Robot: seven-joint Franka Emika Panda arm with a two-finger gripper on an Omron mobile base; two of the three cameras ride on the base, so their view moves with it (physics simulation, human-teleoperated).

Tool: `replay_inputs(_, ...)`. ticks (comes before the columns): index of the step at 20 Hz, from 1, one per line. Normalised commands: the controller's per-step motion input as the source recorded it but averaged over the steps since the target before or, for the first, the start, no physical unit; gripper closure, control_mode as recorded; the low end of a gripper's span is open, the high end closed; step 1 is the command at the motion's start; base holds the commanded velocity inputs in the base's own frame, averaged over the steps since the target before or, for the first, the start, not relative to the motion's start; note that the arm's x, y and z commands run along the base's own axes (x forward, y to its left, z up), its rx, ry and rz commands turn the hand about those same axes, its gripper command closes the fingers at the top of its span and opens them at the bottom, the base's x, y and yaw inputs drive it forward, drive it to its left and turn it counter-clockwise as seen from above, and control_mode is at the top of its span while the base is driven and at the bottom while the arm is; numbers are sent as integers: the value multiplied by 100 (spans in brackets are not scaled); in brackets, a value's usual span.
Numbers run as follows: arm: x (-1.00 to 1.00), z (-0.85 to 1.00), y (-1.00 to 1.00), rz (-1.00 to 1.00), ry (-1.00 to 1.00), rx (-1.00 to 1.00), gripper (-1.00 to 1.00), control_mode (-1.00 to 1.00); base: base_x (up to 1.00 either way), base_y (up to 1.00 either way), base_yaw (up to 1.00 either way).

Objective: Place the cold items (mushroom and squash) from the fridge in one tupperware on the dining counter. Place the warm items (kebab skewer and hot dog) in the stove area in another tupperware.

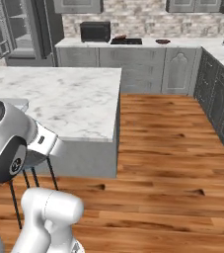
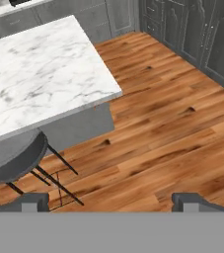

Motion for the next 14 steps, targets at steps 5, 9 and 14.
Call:
replay_inputs(5,0,0,0,0,0,0,-100,100,42,-95,0)
replay_inputs(9,0,0,0,0,0,0,-100,100,71,-89,0)
replay_inputs(14,0,0,0,0,0,0,-100,100,95,-67,0)
